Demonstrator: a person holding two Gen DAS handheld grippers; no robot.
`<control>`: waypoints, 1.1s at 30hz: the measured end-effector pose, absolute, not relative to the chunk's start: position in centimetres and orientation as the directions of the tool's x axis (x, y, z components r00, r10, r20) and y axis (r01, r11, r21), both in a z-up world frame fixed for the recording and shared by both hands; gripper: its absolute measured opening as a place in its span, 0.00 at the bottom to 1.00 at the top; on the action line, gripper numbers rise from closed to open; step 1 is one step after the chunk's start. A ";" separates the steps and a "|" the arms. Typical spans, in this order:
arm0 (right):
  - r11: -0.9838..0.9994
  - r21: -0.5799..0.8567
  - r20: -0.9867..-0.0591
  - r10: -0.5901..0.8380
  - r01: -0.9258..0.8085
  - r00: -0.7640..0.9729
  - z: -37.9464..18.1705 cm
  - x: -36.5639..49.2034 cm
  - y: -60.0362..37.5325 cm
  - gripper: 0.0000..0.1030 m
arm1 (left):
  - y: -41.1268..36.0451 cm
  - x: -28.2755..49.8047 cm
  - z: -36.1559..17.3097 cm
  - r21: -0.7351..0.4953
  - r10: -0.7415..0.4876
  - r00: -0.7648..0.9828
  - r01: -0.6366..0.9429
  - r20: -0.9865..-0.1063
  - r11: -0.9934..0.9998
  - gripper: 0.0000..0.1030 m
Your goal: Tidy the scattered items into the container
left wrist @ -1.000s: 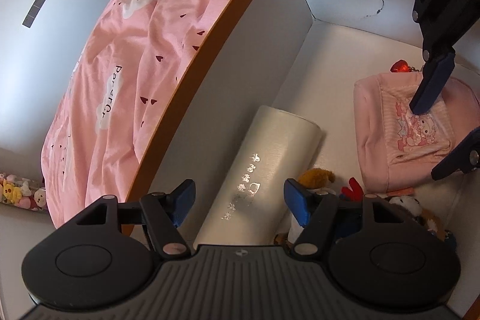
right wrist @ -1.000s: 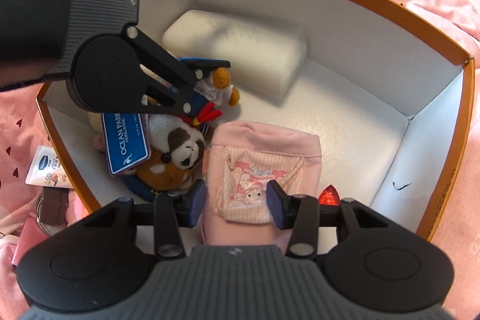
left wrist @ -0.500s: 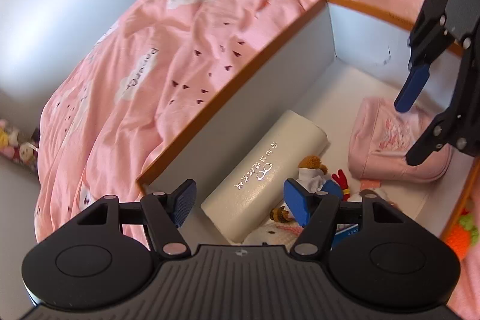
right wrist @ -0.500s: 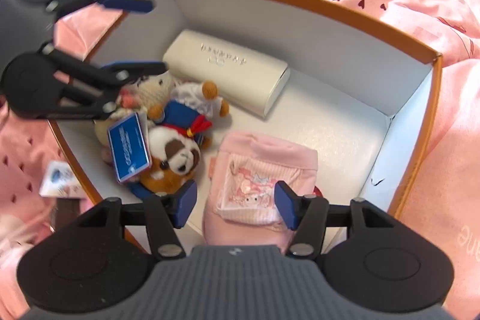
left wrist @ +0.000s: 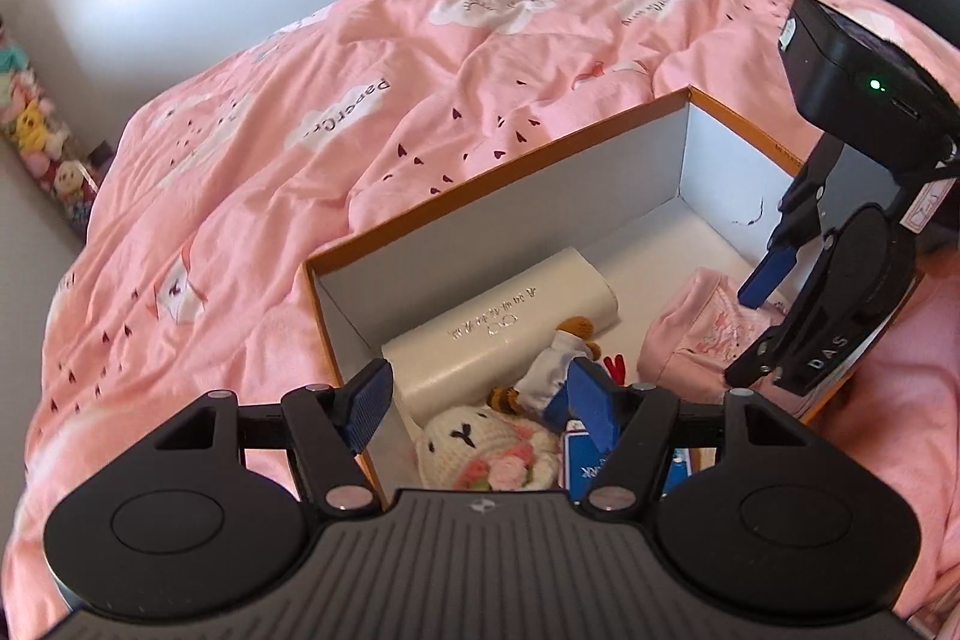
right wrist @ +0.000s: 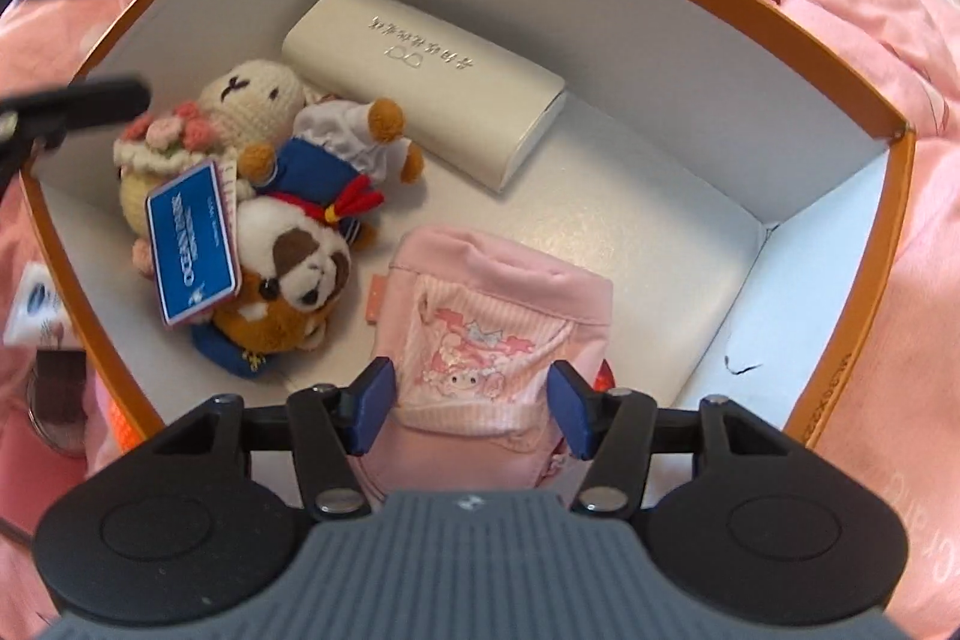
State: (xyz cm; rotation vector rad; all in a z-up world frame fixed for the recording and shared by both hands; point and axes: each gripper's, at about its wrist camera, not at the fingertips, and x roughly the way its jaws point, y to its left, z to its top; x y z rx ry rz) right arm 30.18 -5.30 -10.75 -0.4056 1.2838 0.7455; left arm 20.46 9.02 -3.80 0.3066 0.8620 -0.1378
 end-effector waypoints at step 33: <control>0.681 0.066 -0.976 0.197 -0.730 0.095 -10.2 29.7 -4.2 0.60 | 7.7 16.0 -3.3 0.132 0.048 0.713 0.063 -0.700 0.989 0.74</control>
